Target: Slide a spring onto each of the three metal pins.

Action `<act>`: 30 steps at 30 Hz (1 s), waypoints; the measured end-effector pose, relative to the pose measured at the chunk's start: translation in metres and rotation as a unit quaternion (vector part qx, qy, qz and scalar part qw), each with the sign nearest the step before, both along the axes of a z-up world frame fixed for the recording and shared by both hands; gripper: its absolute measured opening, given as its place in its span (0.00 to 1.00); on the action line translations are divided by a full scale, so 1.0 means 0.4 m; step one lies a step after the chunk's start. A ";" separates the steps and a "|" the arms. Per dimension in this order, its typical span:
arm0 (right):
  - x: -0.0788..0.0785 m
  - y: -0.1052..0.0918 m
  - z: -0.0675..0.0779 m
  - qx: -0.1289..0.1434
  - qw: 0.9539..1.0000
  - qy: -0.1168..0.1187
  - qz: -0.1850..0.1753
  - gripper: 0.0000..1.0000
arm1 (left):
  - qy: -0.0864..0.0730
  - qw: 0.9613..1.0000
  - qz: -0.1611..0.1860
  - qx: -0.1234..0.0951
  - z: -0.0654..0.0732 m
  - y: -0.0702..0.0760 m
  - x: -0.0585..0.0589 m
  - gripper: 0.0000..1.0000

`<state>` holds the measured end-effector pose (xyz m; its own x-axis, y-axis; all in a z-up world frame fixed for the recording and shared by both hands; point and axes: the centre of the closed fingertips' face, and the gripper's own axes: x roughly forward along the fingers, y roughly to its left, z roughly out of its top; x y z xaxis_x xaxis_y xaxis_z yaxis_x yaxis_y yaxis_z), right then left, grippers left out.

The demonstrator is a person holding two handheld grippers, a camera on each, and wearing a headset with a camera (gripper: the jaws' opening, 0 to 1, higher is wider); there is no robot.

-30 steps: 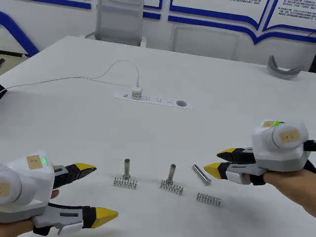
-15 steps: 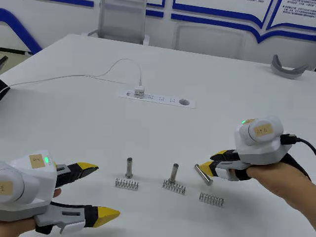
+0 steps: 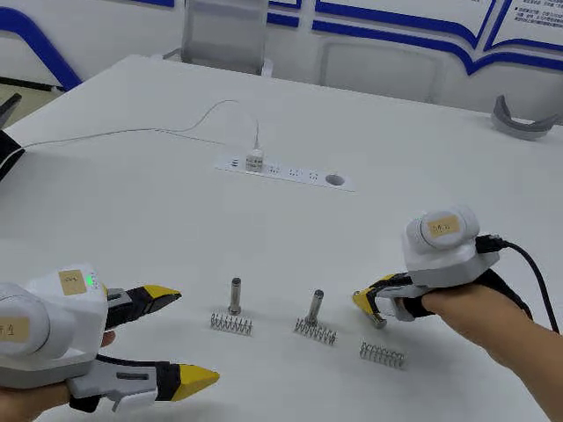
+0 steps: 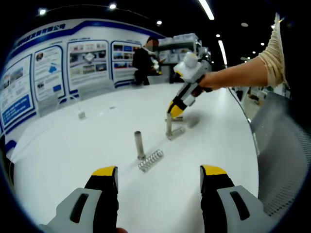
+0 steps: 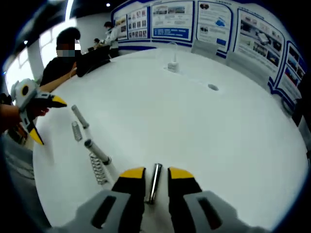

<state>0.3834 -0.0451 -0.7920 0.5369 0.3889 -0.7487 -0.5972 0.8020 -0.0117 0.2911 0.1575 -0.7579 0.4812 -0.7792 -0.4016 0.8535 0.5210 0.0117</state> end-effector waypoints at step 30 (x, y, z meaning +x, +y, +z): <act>0.000 -0.007 -0.033 -0.042 0.998 0.032 -0.014 0.10 | -0.001 1.000 0.004 -0.008 0.002 -0.001 0.011 0.69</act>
